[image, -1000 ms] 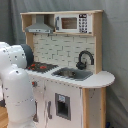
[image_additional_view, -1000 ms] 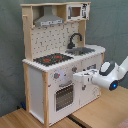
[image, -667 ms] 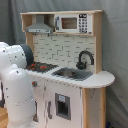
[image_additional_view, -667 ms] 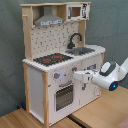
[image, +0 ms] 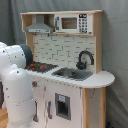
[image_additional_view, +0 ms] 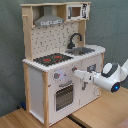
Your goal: Play with the kitchen
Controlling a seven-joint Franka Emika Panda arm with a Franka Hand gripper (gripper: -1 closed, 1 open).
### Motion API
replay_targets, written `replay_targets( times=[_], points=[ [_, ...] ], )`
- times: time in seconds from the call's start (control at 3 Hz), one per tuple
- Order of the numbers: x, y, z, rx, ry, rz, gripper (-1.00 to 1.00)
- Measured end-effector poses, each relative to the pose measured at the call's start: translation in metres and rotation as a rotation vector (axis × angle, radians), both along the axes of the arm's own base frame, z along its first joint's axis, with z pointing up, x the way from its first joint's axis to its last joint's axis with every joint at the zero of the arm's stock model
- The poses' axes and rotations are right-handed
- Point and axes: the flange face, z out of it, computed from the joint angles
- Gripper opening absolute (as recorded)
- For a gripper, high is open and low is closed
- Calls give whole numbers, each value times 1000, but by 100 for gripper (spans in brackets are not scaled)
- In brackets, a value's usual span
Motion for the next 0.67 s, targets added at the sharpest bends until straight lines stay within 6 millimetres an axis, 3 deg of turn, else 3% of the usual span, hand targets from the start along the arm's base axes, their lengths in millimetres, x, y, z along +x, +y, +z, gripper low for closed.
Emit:
replay_targets(
  times=[0.67],
  points=[
    [-13, 2, -10, 202, 2, 22, 100]
  ],
)
